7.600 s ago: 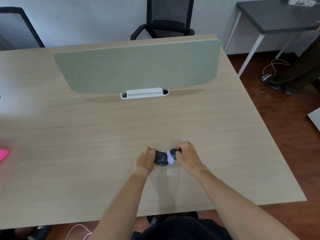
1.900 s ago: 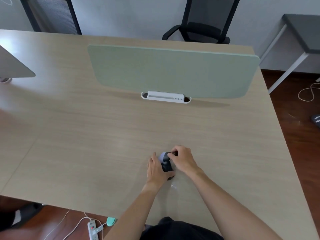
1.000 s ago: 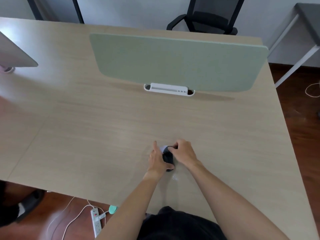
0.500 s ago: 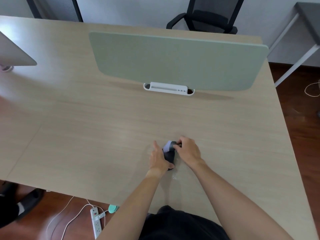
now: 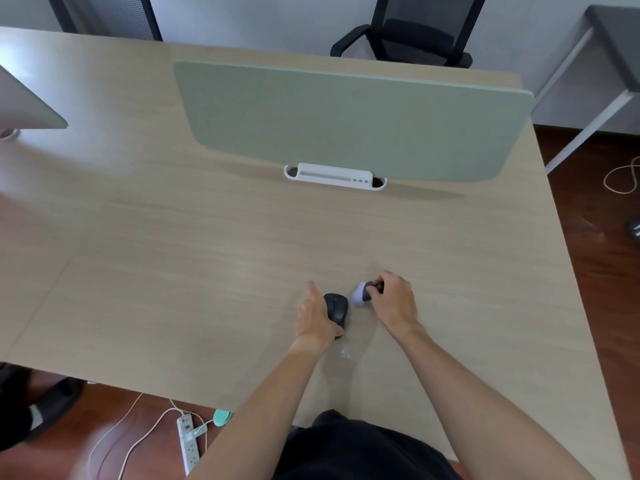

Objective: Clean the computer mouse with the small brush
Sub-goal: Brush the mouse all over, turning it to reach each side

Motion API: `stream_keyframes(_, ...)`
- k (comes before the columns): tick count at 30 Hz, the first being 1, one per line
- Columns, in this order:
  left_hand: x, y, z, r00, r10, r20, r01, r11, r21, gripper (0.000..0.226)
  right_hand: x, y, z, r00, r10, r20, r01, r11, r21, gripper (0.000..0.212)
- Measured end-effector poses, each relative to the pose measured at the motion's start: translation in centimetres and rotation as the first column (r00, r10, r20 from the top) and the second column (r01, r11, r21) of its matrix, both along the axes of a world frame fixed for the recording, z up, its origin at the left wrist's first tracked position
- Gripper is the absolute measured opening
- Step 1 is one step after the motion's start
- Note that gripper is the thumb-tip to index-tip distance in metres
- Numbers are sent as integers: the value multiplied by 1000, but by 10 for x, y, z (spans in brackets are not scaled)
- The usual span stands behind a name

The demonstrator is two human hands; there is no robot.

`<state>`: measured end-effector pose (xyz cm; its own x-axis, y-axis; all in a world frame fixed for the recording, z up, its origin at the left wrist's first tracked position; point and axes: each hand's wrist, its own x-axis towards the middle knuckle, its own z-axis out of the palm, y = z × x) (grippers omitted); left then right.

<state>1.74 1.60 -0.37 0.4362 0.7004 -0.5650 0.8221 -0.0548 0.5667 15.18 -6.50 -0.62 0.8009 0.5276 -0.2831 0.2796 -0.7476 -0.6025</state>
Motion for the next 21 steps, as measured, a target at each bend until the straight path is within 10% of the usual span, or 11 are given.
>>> stream_keyframes(5, 0, -4, -1, 1000, 13, 17, -13, 1000, -13, 100, -8, 8, 7, 962, 33, -270, 11, 987, 162, 6)
stream_keyframes(11, -4, -5, -3, 999, 35, 25, -35, 999, -4, 69, -7, 13, 0, 999, 2, -50, -1, 999, 33, 9)
stream_keyframes(21, -5, -4, -5, 997, 67, 41, -65, 997, -36, 55, -4, 15, -1, 988, 67, -141, -59, 996, 60, 11)
